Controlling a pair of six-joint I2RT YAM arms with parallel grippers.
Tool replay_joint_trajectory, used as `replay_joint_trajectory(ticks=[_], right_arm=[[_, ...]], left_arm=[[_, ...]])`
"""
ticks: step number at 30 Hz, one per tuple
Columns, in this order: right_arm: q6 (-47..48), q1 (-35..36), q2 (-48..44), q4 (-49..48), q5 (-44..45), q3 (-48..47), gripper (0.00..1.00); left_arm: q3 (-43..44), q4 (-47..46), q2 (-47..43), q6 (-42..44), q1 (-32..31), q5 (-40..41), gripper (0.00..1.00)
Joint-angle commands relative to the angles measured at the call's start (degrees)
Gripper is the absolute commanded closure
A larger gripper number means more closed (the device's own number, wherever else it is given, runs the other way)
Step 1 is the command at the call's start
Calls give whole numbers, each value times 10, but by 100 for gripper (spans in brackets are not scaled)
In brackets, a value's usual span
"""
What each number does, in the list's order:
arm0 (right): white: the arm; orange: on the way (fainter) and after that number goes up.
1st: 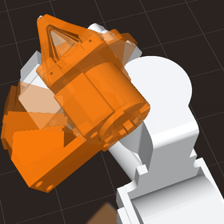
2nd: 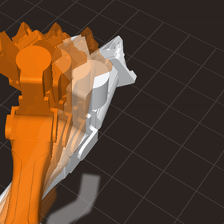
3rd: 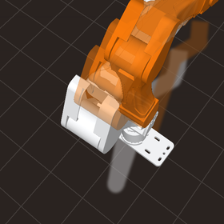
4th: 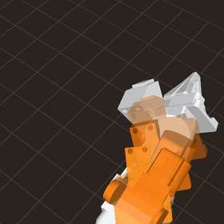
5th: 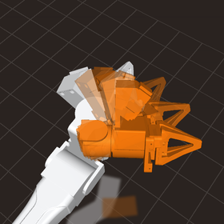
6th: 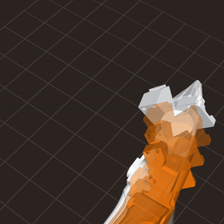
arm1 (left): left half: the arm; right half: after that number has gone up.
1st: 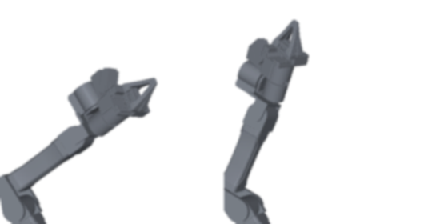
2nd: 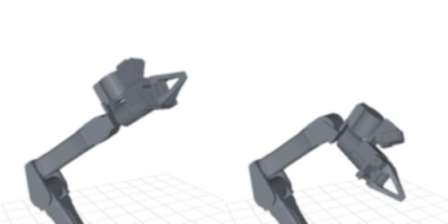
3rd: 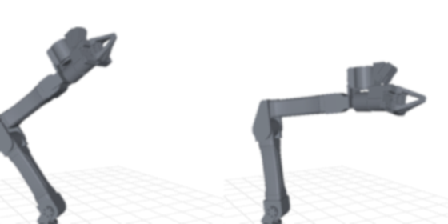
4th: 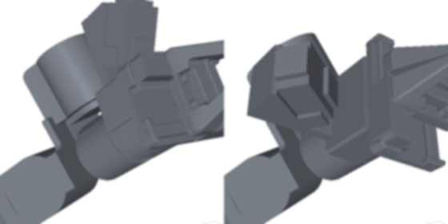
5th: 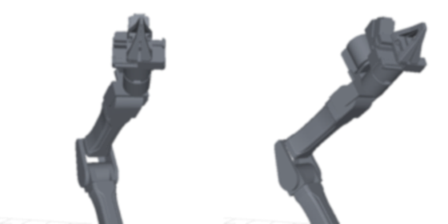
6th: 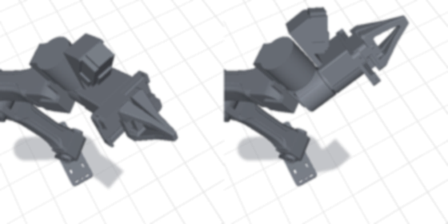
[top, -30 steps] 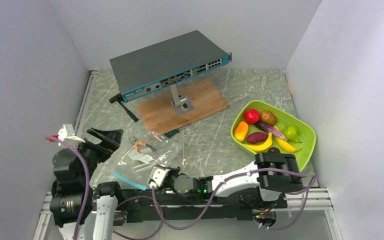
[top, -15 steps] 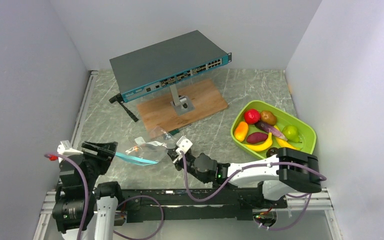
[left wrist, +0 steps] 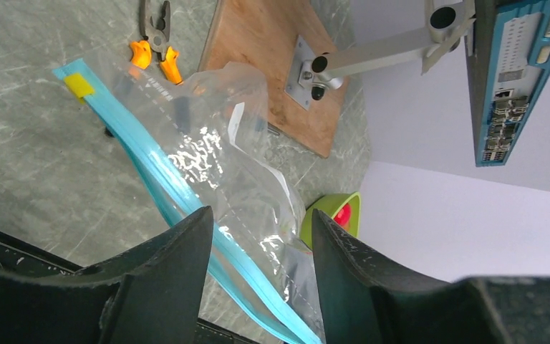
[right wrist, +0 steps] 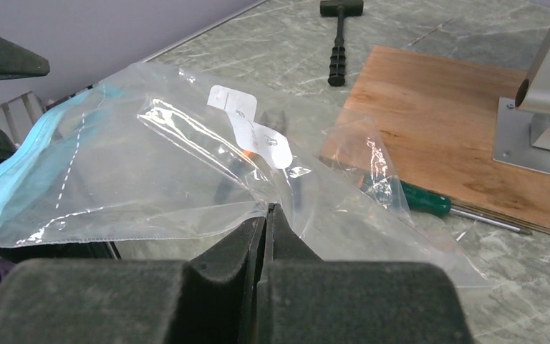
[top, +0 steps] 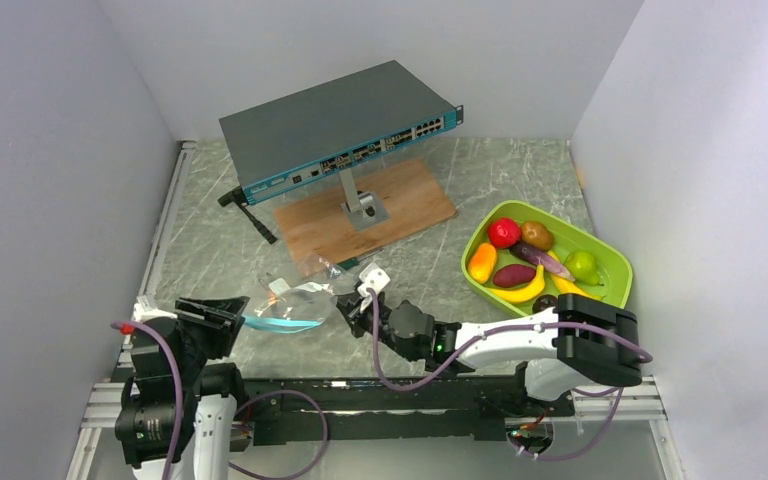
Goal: Place the food in the zip-top bag and seal the zipper
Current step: Pick up the zipper food storage bag at the center of the board, then open the zipper of the food storage bag at the center of the board.
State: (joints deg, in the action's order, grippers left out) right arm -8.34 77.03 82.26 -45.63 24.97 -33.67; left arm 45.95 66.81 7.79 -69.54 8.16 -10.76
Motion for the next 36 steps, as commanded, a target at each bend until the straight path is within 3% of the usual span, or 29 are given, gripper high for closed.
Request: replay_joint_trajectory(ticks=[1, 4, 8, 11, 15, 17, 22, 25, 27, 31, 36], right_arm=[[-21, -7, -12, -6, -1, -1, 100], [-30, -14, -9, -3, -8, -1, 100], [-45, -28, -9, 8, -40, -5, 100], [-40, -35, -8, 9, -74, -8, 100], [-78, -97, -24, 54, -210, -33, 100], [-86, -127, -29, 97, -309, -61, 100], [-103, -181, 2, 251, -428, -171, 100], [-147, -228, 35, 310, -491, -220, 100], [-174, -251, 46, 327, -528, -237, 100], [-190, -274, 55, 372, -560, -273, 100], [-187, -291, 58, 389, -594, -286, 100]], left_arm=[[13, -16, -10, -32, 1, -3, 41], [15, -80, -1, 71, 1, -39, 41], [0, -205, 34, 264, 1, -194, 47], [12, -176, 84, 366, 1, -246, 45], [39, -147, 134, 464, 1, -274, 38], [55, -143, 145, 506, 1, -266, 33], [54, -194, 145, 593, 1, -299, 24], [49, -238, 144, 621, 1, -323, 20], [42, -268, 144, 644, 1, -342, 12], [43, -267, 177, 688, -7, -366, 6], [38, -287, 206, 713, -25, -319, 20]])
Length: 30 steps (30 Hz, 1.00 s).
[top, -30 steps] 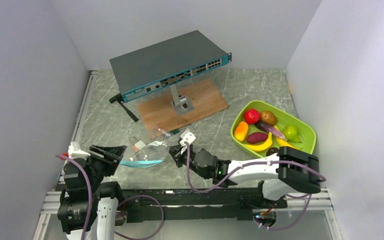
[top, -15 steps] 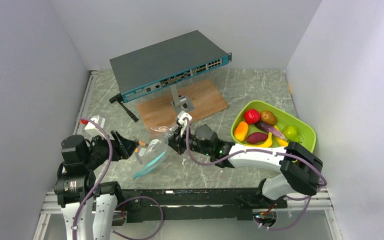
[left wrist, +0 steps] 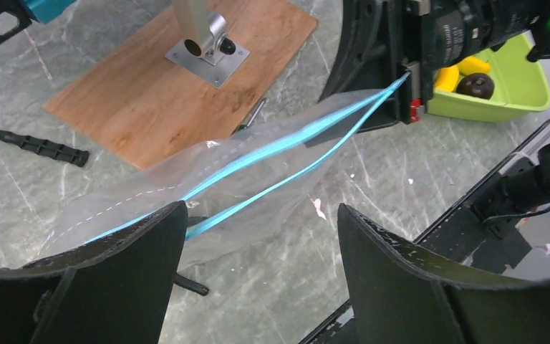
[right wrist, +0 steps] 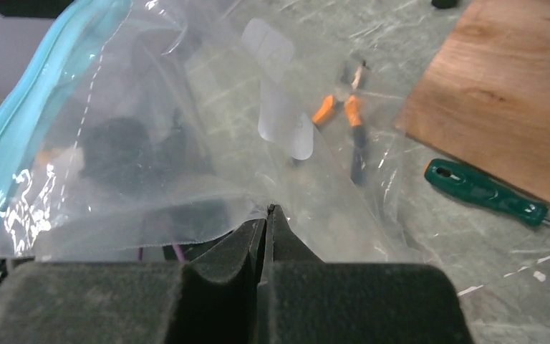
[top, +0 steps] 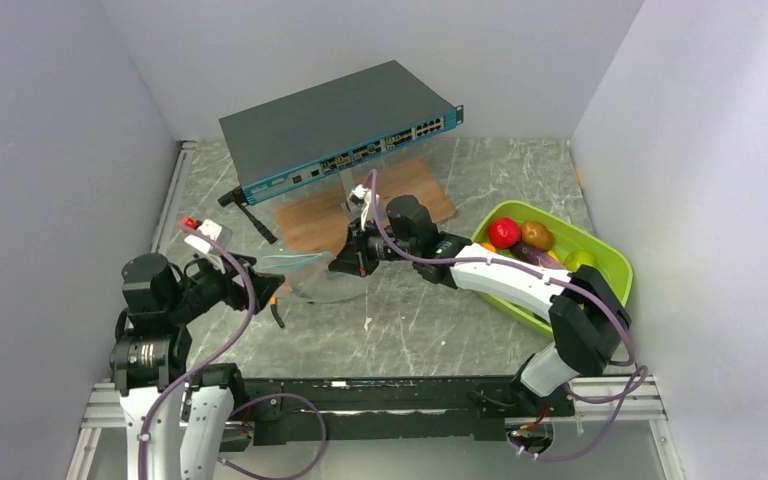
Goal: Place the food in the zip-top bag and seal the zipper
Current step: Open the zipper of the food storage bag at the center of the board.
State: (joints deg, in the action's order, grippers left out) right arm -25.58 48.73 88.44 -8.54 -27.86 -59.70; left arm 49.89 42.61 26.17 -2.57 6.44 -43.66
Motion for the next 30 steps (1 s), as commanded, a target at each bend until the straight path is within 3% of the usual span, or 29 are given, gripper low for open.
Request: replay_joint_trajectory(ticks=[1, 3, 5, 8, 11, 16, 26, 30], right_arm=[[-17, -14, -5, 12, -77, -23, 100], [-11, -18, -8, 9, -95, -19, 100], [1, -19, -17, 19, -86, -15, 100], [2, -23, -25, 21, -80, -6, 100], [-1, -25, -28, 20, -74, 0, 100], [-7, -24, -29, 8, -62, 1, 100], [-16, -23, -36, -11, -54, 14, 100], [-15, -24, -37, -14, -51, 18, 100]], left_arm=[[-6, -52, 26, 39, -8, 25, 24], [-1, -55, 38, 30, -8, 66, 37], [6, -56, 44, -12, -8, 96, 42], [6, -69, 33, -102, -8, 131, 41], [-14, -75, 16, -236, -8, 149, 31], [-11, 51, 10, -489, -8, 258, 31], [12, 157, -48, -711, -8, 308, 36], [1, 149, -80, -751, -8, 300, 30]])
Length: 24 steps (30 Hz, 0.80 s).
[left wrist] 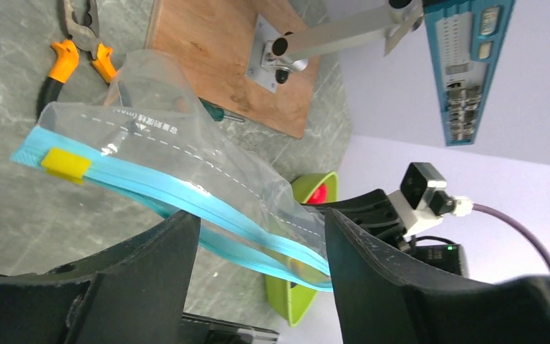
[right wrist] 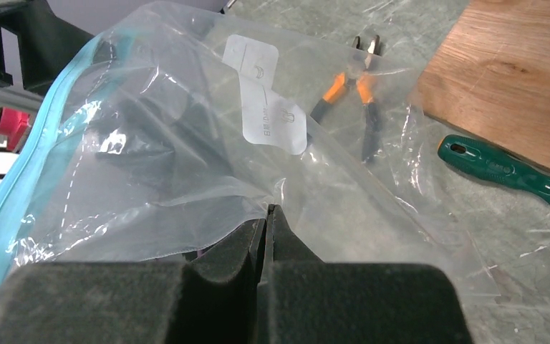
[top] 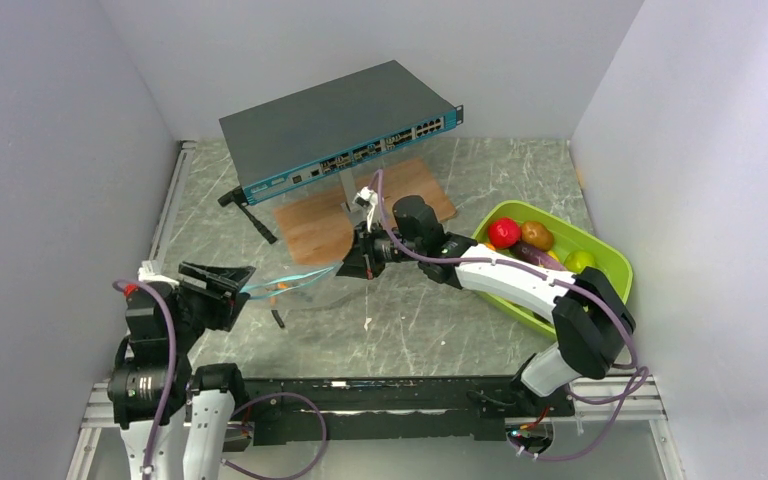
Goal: Place the food in the zip-top bag and seal the zipper
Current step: Open the zipper of the food storage bag at the center of the board.
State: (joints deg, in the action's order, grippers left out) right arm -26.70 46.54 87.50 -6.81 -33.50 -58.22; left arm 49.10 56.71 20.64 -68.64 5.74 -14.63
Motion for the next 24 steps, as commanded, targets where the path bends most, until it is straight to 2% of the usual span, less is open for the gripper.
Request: replay_joint_trajectory(ticks=[1, 4, 8, 13, 17, 19, 22, 24], right_arm=[[-4, -2, -28, -33, 4, 5, 100], [-7, 0, -30, -36, 2, 6, 100], [-6, 4, -33, -37, 3, 5, 100], [3, 14, -32, -29, 10, 1, 100], [7, 21, -33, -29, 12, 5, 100], [15, 26, -33, -21, 18, 5, 100], [29, 32, -33, -7, 30, 3, 100], [36, 35, -34, 1, 37, 1, 100]], left_arm=[[7, -4, -30, -89, -1, 6, 30], [-9, -58, -38, -76, -1, -10, 32], [-38, -86, -22, -78, -2, -26, 35], [-97, -168, 2, -104, -1, -67, 43], [-132, -208, 6, -111, -1, -67, 50], [-143, -207, 3, -110, -1, -59, 59], [-147, -200, -8, -98, -1, -45, 67], [-144, -188, -16, -82, -1, -31, 83]])
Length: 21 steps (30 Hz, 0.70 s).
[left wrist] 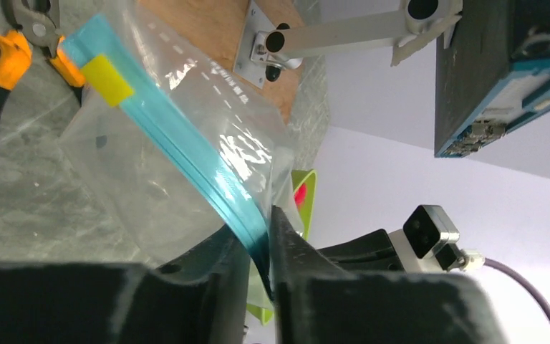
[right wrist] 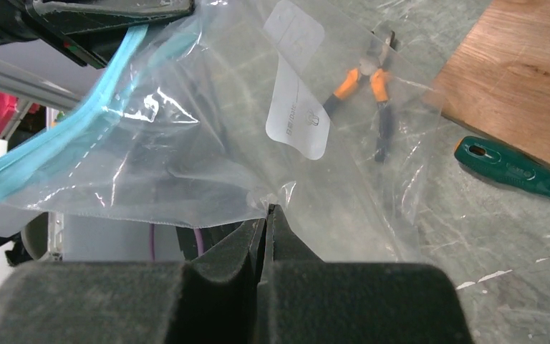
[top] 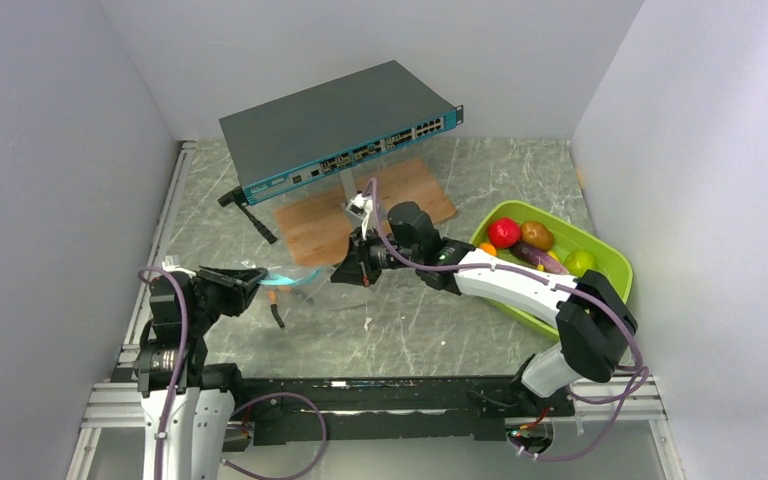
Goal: Place the food in the zip-top bag and seal the zipper
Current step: Open the zipper of the food storage bag at the center of the board.
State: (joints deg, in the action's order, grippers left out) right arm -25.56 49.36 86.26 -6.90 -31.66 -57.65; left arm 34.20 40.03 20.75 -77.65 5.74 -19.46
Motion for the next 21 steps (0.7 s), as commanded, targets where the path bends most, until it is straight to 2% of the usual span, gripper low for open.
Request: replay_joint_trajectory(ticks=[1, 2, 3, 8, 10, 16, 21], right_arm=[[31, 8, -21, 14, 24, -9, 100], [40, 10, -22, 27, 38, -15, 100], [55, 15, -23, 46, 59, -23, 100], [148, 77, -55, 142, 225, -63, 64], [176, 107, -75, 159, 271, -74, 55], [240, 182, -119, 192, 348, -118, 32], [296, 260, -87, 212, 414, -185, 18]], left_arm=[[11, -7, -19, 16, -1, 27, 93], [19, 10, -20, 22, -2, 36, 99], [26, 26, -20, 26, -1, 45, 100], [44, 63, -13, 25, -2, 38, 100], [49, 73, -9, 25, -1, 28, 100], [73, 107, -7, 40, -2, 28, 100], [104, 147, -12, 45, -1, 46, 100]])
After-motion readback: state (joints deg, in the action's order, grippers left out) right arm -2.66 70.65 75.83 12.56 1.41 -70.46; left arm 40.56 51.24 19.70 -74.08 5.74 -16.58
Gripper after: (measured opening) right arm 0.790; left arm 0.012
